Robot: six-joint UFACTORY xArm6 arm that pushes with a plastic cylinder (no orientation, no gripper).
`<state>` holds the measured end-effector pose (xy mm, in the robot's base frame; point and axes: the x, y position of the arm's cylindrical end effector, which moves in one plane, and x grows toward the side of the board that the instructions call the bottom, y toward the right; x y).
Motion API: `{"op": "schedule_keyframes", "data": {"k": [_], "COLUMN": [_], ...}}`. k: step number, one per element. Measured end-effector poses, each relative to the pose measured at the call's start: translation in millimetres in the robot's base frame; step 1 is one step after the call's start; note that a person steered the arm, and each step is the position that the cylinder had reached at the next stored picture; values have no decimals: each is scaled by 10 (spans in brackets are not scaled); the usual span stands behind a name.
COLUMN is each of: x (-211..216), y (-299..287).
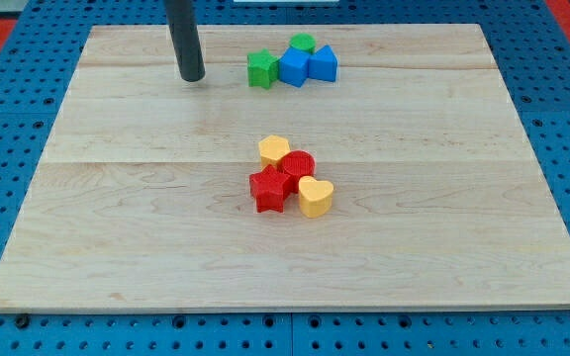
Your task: Move your arm towards the right center
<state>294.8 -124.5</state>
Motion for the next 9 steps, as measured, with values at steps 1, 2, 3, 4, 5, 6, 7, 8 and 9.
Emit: {"op": "schedule_keyframes", "data": {"k": [1,2,3,4,5,6,7,8,9], "x": [-5,-33,79,707,841,839,1124,1084,1090], "y": [0,5,148,496,874,1512,2153,2281,2265]}}
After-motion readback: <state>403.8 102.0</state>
